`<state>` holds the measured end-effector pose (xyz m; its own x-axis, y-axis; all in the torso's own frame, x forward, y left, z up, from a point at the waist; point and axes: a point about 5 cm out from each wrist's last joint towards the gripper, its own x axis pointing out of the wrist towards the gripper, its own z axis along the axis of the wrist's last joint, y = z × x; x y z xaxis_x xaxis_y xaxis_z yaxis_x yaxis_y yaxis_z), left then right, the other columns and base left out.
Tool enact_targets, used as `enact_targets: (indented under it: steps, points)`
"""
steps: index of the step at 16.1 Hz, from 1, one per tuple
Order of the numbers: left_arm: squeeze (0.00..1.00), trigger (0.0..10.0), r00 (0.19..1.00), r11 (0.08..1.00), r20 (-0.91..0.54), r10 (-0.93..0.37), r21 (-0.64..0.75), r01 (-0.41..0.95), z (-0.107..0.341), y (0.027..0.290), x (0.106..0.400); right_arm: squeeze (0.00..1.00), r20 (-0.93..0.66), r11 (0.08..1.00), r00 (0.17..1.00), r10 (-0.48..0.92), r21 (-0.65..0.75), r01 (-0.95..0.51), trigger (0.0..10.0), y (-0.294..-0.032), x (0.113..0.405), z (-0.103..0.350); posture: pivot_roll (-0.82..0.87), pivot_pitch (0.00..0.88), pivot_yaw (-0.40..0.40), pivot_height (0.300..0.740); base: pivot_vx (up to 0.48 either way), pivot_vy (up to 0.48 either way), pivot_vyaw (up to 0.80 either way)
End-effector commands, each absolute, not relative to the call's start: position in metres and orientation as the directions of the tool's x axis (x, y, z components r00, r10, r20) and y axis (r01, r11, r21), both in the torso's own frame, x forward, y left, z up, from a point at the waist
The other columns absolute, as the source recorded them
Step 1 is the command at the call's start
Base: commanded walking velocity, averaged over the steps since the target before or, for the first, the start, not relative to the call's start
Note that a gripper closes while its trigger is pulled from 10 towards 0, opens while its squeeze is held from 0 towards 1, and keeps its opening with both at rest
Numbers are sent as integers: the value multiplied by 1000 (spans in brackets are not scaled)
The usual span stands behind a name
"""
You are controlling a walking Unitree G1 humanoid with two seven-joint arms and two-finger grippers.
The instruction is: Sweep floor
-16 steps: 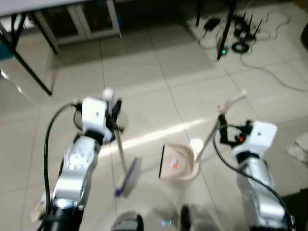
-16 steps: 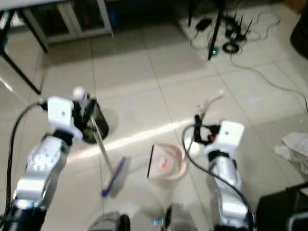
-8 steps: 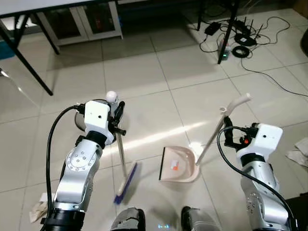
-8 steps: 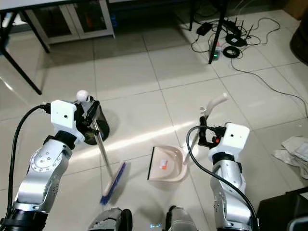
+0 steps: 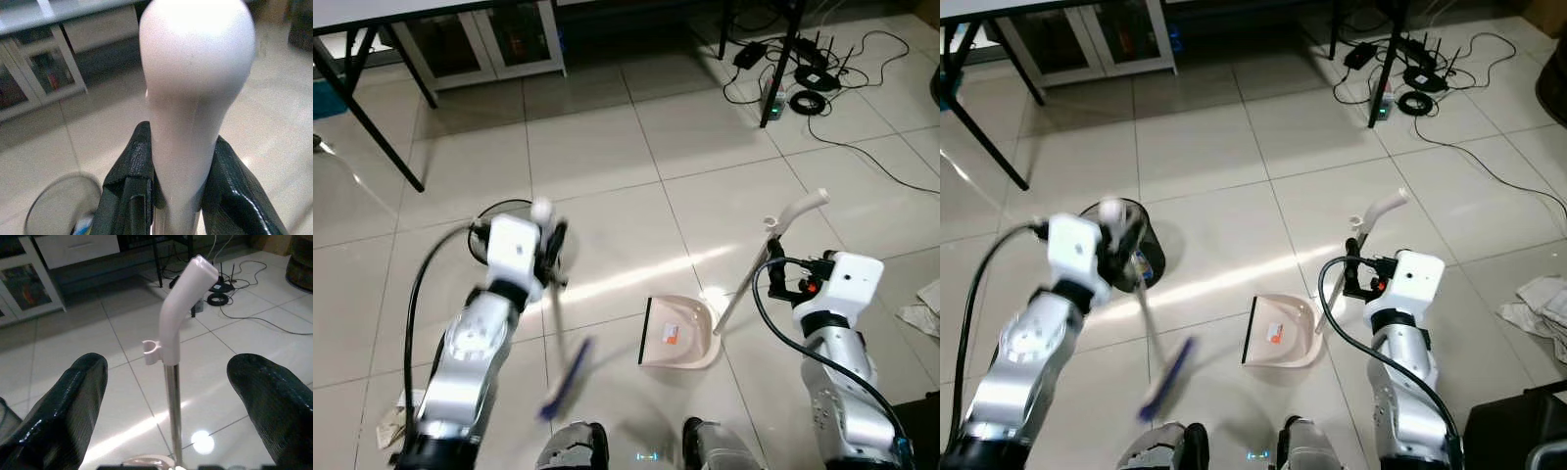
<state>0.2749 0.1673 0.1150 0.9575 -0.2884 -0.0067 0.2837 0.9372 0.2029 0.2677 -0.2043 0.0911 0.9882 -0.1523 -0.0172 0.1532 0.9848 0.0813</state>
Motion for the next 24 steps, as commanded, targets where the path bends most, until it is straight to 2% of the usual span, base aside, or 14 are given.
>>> enact_targets:
  steps: [1,7,11,14,18,24]
  points:
    - [0,10000,957,918,-63,-283,270,289,104,177,269,1000,-18,986,987,-158,56,159,10000,-206,268,87,26,190,82,740,0,0,0]
    - [0,10000,947,885,-110,-303,337,323,101,189,250,1000,-16,983,983,-185,12,185,10000,-210,292,83,69,230,78,740,0,0,0]
    - [0,10000,939,871,-129,-318,350,343,102,192,234,1000,-32,962,962,-273,-36,271,10000,-222,299,75,99,262,90,740,0,0,0]
    - [0,10000,934,866,-141,-328,350,357,104,194,225,1000,-21,953,953,-304,-20,303,10000,-227,300,73,116,277,101,740,0,0,0]
    - [0,10000,933,864,-160,-322,353,359,104,199,215,1000,83,942,939,-333,67,329,10000,-238,304,83,133,278,107,740,0,0,0]
    - [0,10000,925,858,-226,-305,357,370,80,212,210,1000,121,944,938,-325,99,315,10000,-241,310,86,151,249,105,740,0,0,0]
